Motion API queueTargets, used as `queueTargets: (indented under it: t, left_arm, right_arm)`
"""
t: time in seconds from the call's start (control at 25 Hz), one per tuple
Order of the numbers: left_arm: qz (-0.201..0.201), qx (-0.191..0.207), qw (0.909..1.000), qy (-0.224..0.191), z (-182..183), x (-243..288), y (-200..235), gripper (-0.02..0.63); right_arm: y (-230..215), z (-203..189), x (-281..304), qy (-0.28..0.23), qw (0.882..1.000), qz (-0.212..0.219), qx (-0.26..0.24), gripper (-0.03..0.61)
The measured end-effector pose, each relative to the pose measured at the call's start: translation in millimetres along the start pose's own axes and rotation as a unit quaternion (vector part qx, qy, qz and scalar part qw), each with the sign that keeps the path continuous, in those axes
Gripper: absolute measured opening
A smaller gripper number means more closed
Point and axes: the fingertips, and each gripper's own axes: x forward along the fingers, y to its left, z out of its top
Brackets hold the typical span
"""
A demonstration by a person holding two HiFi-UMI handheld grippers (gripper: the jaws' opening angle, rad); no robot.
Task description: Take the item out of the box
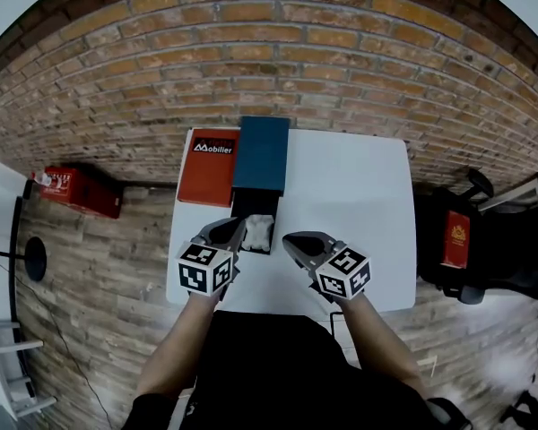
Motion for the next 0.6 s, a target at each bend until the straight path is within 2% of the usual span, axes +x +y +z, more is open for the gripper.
queueTargets:
  t: [0.28, 0.4, 0.48, 0.6]
  left_arm:
    - [-0.017, -0.001, 0.9981, 0.060, -27, 25, 13, 0.005]
    - [-0.042, 0.026, 0.9942, 0.095, -40, 42, 4, 0.005]
    - [-0.053, 0.046, 0.9906, 0.117, -48, 54, -1, 0.055]
    - [-0.066, 0.072, 0.9833, 0.153, -60, 71, -7, 0.091]
  right_arm:
    - [-9, 11, 33, 0.015, 1.000, 0.003, -0.019, 0.006]
    - [-10, 14, 41, 0.016, 1.000, 0.009, -0.020, 0.006]
    - [-12, 12, 43, 0.016, 1.000, 0.012, -0.013, 0.006]
    - [-22, 4, 40, 0.018, 1.000, 0.007, 0.008, 0.006]
